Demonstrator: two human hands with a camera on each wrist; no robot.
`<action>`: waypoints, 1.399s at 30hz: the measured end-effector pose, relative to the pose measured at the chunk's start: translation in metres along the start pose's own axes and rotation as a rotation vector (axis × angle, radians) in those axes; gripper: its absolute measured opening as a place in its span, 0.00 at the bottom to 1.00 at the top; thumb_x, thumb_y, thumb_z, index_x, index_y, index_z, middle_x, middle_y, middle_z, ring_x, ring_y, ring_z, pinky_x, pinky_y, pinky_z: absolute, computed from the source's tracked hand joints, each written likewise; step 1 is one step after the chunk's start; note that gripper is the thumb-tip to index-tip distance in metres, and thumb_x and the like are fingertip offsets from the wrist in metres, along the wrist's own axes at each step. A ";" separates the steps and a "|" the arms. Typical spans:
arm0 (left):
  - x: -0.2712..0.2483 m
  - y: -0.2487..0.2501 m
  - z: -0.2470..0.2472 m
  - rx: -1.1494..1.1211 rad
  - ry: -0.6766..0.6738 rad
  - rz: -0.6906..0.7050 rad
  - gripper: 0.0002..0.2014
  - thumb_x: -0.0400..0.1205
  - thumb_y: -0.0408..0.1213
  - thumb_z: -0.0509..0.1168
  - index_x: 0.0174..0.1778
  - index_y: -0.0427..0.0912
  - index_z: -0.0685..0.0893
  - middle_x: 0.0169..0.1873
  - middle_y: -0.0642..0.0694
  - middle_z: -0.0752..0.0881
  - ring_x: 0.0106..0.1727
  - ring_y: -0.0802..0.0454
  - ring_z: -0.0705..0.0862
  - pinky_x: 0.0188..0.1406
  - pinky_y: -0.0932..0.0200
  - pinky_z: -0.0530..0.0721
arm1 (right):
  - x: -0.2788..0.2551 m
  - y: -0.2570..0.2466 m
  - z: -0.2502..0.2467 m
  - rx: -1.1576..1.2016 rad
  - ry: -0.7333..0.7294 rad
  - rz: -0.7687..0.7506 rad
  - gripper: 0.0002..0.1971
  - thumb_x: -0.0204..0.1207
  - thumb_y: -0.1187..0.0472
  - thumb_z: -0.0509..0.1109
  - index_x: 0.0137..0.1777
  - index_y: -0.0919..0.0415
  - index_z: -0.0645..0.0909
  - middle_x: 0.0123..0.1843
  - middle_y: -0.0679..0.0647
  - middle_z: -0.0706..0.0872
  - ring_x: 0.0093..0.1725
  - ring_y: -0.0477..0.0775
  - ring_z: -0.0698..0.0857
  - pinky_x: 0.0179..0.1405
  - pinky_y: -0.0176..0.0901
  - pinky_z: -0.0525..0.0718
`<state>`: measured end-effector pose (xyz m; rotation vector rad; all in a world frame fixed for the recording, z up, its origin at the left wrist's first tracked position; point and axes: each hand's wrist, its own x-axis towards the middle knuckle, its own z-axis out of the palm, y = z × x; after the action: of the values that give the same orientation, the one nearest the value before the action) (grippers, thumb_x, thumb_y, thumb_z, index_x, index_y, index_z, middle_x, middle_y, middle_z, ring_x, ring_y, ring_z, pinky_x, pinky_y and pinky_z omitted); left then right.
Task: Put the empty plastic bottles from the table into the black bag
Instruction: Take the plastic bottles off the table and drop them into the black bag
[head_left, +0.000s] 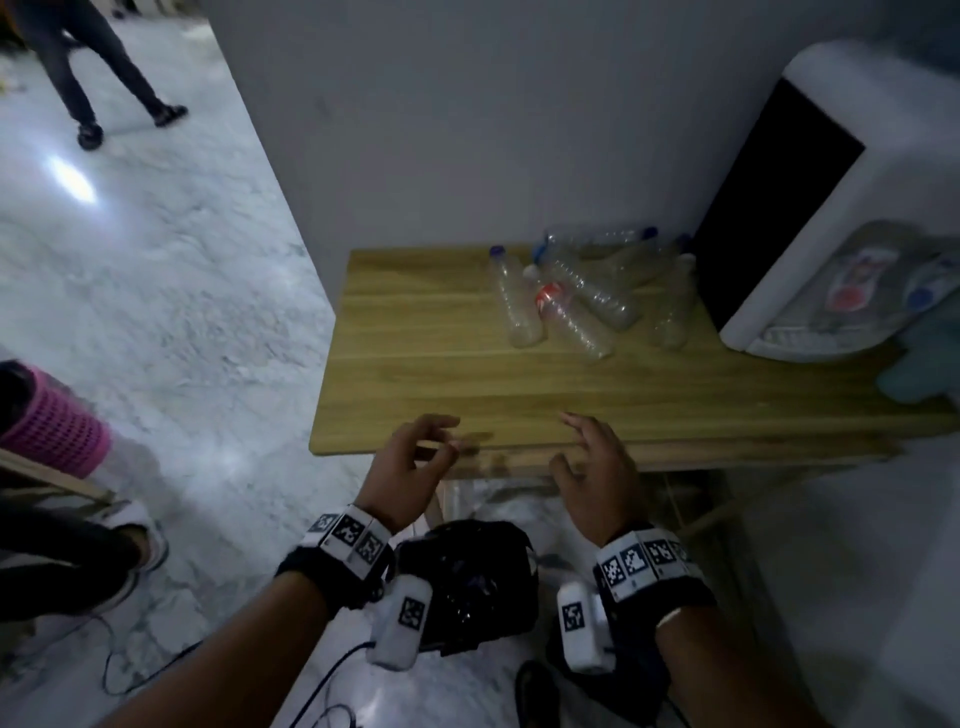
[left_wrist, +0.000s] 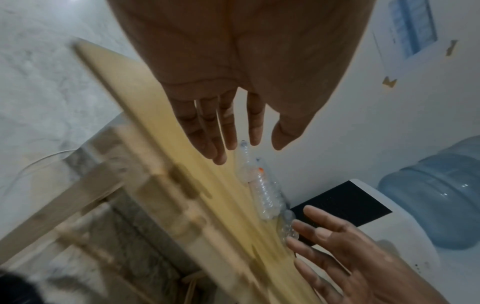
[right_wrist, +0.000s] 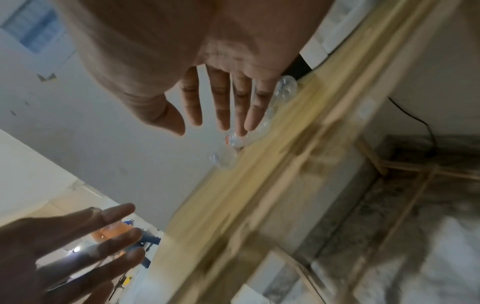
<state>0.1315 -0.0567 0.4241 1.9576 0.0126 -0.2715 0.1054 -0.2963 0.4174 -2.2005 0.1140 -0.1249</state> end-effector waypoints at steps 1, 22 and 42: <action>0.017 0.009 0.003 0.008 0.011 0.003 0.14 0.81 0.50 0.69 0.62 0.55 0.86 0.58 0.46 0.86 0.54 0.50 0.91 0.49 0.48 0.91 | 0.016 0.002 -0.006 -0.015 0.023 -0.011 0.22 0.75 0.60 0.67 0.71 0.53 0.78 0.70 0.50 0.80 0.68 0.50 0.80 0.62 0.44 0.80; 0.256 0.046 0.106 0.310 0.161 -0.104 0.38 0.77 0.51 0.73 0.84 0.62 0.68 0.82 0.34 0.66 0.78 0.34 0.75 0.73 0.49 0.77 | 0.221 0.087 0.014 -0.252 -0.092 -0.076 0.39 0.68 0.63 0.68 0.80 0.40 0.64 0.86 0.43 0.61 0.77 0.56 0.72 0.71 0.55 0.77; -0.098 0.007 0.011 -0.331 -0.014 -0.019 0.27 0.85 0.28 0.64 0.80 0.55 0.76 0.76 0.55 0.83 0.76 0.53 0.82 0.69 0.55 0.86 | -0.074 0.047 -0.037 0.243 -0.102 -0.039 0.32 0.77 0.52 0.68 0.81 0.43 0.65 0.77 0.41 0.76 0.69 0.48 0.82 0.61 0.51 0.86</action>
<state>0.0347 -0.0575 0.4458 1.6274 0.0636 -0.2772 0.0259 -0.3443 0.3983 -1.9632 -0.0019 -0.0456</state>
